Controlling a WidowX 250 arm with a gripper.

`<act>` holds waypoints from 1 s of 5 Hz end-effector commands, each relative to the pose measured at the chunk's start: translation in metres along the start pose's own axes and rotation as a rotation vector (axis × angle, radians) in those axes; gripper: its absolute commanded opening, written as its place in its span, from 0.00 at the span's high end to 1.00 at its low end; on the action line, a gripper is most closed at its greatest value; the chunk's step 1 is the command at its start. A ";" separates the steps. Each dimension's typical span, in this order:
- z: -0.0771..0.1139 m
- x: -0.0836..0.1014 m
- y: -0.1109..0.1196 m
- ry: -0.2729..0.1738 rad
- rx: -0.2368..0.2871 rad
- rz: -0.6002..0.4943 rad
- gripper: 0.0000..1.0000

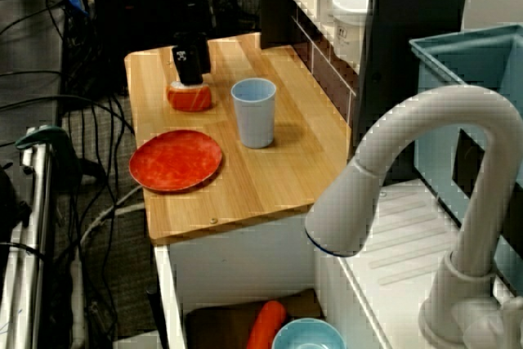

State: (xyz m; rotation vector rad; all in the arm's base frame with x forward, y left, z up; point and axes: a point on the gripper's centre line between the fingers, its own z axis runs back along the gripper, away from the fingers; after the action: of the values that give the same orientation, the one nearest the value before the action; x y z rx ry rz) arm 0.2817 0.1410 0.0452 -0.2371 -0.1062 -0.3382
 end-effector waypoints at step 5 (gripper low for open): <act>-0.008 0.014 0.025 0.001 0.045 0.034 0.00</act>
State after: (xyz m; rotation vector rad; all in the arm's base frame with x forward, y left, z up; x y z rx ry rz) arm 0.3010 0.1559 0.0291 -0.2122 -0.0931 -0.2917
